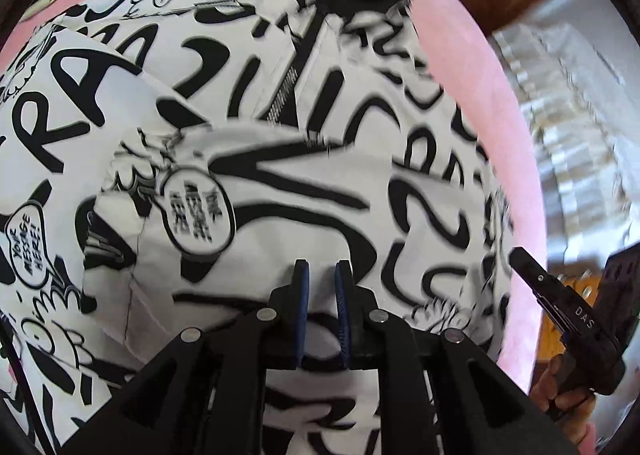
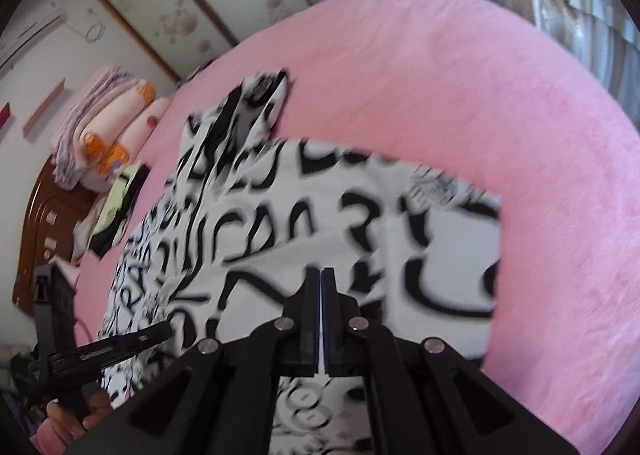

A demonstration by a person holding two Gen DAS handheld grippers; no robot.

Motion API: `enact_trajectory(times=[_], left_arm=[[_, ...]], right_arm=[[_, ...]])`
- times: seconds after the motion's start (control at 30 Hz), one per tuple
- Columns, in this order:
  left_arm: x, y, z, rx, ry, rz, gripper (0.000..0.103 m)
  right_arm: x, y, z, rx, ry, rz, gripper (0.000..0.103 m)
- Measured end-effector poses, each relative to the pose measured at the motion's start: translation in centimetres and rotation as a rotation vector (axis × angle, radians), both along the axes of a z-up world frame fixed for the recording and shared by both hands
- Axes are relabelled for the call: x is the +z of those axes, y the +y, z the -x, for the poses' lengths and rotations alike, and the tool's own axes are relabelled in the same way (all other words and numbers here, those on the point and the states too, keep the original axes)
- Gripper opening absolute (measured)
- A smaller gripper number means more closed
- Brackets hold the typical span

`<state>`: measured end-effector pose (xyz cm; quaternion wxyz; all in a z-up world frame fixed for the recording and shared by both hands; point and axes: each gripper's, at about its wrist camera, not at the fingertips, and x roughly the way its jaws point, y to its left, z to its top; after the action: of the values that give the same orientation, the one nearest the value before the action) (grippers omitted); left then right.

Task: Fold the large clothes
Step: 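Press the folded side flat with both tools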

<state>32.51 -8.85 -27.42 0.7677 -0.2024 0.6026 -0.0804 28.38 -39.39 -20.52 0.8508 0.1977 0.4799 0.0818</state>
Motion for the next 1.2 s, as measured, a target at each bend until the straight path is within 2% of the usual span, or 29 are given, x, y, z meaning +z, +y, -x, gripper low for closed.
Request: enact_trajectory(times=[0.17, 0.27, 0.33, 0.43, 0.53, 0.7, 0.93, 1.0, 1.07, 1.2], left_arm=[[0.1, 0.5, 1.5, -0.015, -0.005, -0.101, 0.010], [-0.2, 1.4, 1.7, -0.016, -0.003, -0.218, 0.010], [-0.7, 2.5, 1.9, -0.021, 0.002, -0.263, 0.010], [-0.9, 4.5, 2.2, -0.009, 0.000, -0.243, 0.005], [-1.2, 5.7, 2.3, -0.015, -0.011, -0.239, 0.001], [-1.8, 5.5, 1.9, -0.053, -0.018, -0.279, 0.001], [0.0, 6.1, 2.9, -0.012, -0.039, -0.235, 0.001], [0.8, 6.7, 3.7, 0.006, -0.047, -0.211, 0.004], [1.6, 7.1, 4.2, 0.025, -0.051, -0.206, 0.020], [3.1, 7.7, 5.3, 0.051, -0.071, -0.197, 0.033]], right_arm=[[-1.8, 4.3, 2.0, 0.106, 0.086, -0.005, 0.000], [-2.8, 5.6, 3.1, 0.135, 0.134, 0.027, 0.000], [-3.6, 5.9, 3.6, 0.147, 0.169, 0.066, 0.000], [-4.8, 5.4, 4.7, 0.136, 0.199, 0.131, 0.000], [-4.9, 3.6, 5.5, 0.087, 0.206, 0.125, 0.000], [-4.6, 1.9, 6.1, 0.035, 0.221, 0.156, 0.000], [-3.3, 2.1, 6.8, 0.011, 0.213, 0.131, 0.000], [-2.4, 2.1, 7.2, -0.007, 0.195, 0.088, 0.001], [-1.7, 2.3, 7.6, -0.017, 0.181, 0.066, 0.004], [-0.5, 2.9, 7.9, -0.016, 0.165, 0.054, 0.004]])
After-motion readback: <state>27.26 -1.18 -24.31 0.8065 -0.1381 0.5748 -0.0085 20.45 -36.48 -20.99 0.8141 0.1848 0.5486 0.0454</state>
